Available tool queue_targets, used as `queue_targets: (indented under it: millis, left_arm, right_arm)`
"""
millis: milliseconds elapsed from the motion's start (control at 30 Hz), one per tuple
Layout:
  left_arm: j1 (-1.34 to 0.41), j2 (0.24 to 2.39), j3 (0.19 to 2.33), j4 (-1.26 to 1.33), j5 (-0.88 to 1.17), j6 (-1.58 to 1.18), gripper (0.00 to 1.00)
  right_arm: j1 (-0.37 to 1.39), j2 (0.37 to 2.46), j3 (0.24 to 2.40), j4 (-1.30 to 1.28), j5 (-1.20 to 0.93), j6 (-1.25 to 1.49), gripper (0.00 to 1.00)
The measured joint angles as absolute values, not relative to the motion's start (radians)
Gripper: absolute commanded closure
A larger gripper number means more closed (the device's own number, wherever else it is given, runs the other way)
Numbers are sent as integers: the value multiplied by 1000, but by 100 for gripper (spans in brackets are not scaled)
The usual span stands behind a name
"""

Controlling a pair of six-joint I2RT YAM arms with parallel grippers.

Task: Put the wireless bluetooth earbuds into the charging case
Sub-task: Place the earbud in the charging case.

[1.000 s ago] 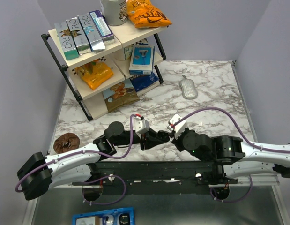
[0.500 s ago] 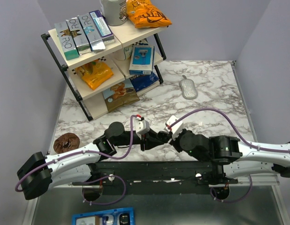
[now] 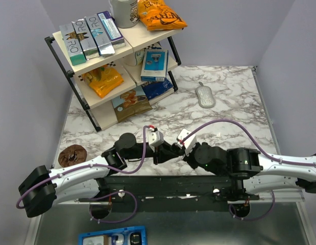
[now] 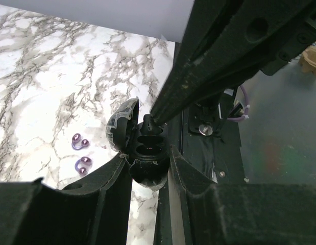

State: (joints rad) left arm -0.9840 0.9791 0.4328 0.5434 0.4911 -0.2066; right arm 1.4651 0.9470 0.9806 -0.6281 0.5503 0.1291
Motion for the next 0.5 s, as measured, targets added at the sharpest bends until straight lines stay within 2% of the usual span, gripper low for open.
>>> queue_targets:
  millis: [133,300,500]
  left_arm:
    - [-984,972,433,549,470,-206,100]
    - [-984,964,433,553,452,-201,100]
    - [-984,936,429,521,407,-186,100]
  right_arm:
    - [1465,947,981,-627,505,129,96]
    - [1465,931,980,-626,488,134,89]
    - [1465,768,969,-586,543,177,80]
